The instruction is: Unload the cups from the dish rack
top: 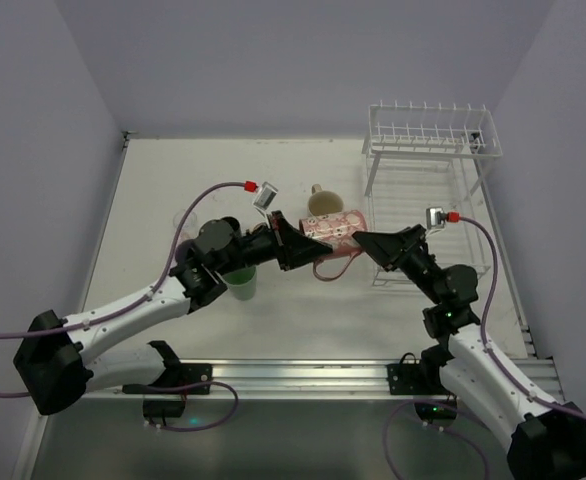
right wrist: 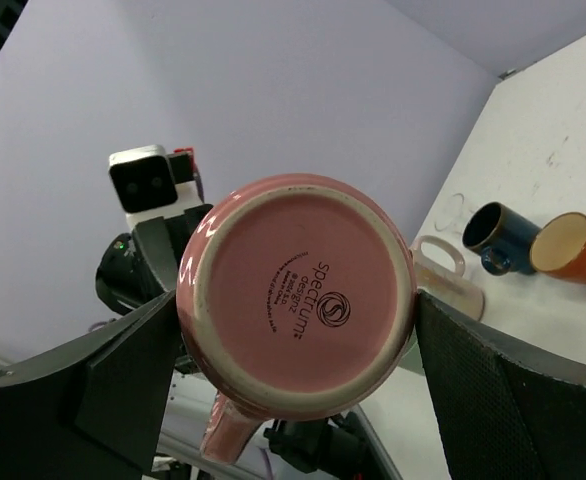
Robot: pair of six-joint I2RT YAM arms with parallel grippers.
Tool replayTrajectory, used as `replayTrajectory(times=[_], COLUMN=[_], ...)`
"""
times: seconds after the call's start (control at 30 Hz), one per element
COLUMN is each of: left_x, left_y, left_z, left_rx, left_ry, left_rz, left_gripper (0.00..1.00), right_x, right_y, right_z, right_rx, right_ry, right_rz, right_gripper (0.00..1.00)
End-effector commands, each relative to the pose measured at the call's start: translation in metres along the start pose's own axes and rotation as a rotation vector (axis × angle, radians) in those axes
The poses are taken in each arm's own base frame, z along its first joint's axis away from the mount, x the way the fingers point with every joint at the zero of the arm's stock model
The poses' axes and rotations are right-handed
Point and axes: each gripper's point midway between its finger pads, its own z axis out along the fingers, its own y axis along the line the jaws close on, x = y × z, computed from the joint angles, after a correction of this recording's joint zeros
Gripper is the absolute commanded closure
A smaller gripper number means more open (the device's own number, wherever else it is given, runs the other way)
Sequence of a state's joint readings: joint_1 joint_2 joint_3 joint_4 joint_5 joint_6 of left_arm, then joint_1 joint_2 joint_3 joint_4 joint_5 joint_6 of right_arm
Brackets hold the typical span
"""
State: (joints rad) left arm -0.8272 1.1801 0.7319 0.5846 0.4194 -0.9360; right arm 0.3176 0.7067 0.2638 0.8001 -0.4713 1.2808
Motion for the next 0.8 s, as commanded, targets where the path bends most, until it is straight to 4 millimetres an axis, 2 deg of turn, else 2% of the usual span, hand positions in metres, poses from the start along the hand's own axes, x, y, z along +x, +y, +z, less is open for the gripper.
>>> replayTrajectory(times=[0.0,0.03,0.07,0.1,0.13,0.17,0.2,0.23,0.27,0.33,0.37,0.4,0.43,0.5,0.53,0.63,0.77], left_x=[-0.043,-0.046,-0.048,-0.041,-0.052,-0.056,-0.058,-0.061,-0.066,-0.066,-0.061,-0.057,-0.045,-0.027,-0.011,0.016,0.031], left_y=[-0.006,0.0,0.001,0.012,0.002,0.007,0.013,0.015,0.02,0.026,0.03,0.034,0.046,0.057,0.071,0.09,0.106], left_z=[-0.004,-0.009,-0.013,-0.019,-0.022,-0.025,-0.03,-0.036,-0.04,-0.043,-0.043,-0.043,-0.042,-0.04,-0.04,-0.041,-0.041], left_rx=[-0.107,-0.176,-0.202,-0.258,-0.267,-0.315,-0.364,-0.429,-0.483,-0.548,-0.559,-0.569,-0.59,-0.598,-0.626,-0.673,-0.737], left_ry=[-0.11,-0.089,-0.073,-0.016,-0.02,-0.008,0.03,0.091,0.108,0.201,0.241,0.276,0.338,0.41,0.477,0.592,0.668], left_rz=[0.23,0.284,0.308,0.352,0.388,0.414,0.475,0.487,0.507,0.532,0.53,0.533,0.52,0.508,0.495,0.502,0.532], left_gripper=[1.0,1.0,1.0,1.0,1.0,1.0,1.0,1.0,1.0,1.0,1.0,1.0,1.0,1.0,1.0,1.0,1.0], right_x=[0.014,0.013,0.011,0.013,0.011,0.006,0.007,-0.004,-0.011,-0.02,-0.027,-0.027,-0.036,-0.04,-0.048,-0.055,-0.062], right_y=[-0.004,-0.001,-0.004,-0.024,-0.03,-0.028,-0.037,-0.046,-0.043,-0.058,-0.052,-0.056,-0.049,-0.045,-0.036,-0.026,-0.016], right_z=[0.0,-0.002,-0.003,-0.007,-0.011,-0.013,-0.024,-0.029,-0.032,-0.049,-0.051,-0.059,-0.061,-0.067,-0.069,-0.073,-0.076], right_rx=[0.017,0.018,0.043,0.14,0.184,0.208,0.276,0.338,0.36,0.482,0.497,0.538,0.553,0.58,0.579,0.574,0.57], right_ry=[0.043,0.039,0.033,0.04,0.037,0.025,0.026,-0.023,-0.047,-0.08,-0.097,-0.086,-0.114,-0.117,-0.147,-0.171,-0.196], right_rz=[-0.066,-0.098,-0.113,-0.14,-0.168,-0.205,-0.225,-0.284,-0.315,-0.37,-0.391,-0.419,-0.444,-0.464,-0.494,-0.537,-0.564], right_gripper=[0.07,0.01,0.01,0.01,0.01,0.01,0.01,0.01,0.01,0.01,0.01,0.01,0.01,0.01,0.01,0.01,0.01])
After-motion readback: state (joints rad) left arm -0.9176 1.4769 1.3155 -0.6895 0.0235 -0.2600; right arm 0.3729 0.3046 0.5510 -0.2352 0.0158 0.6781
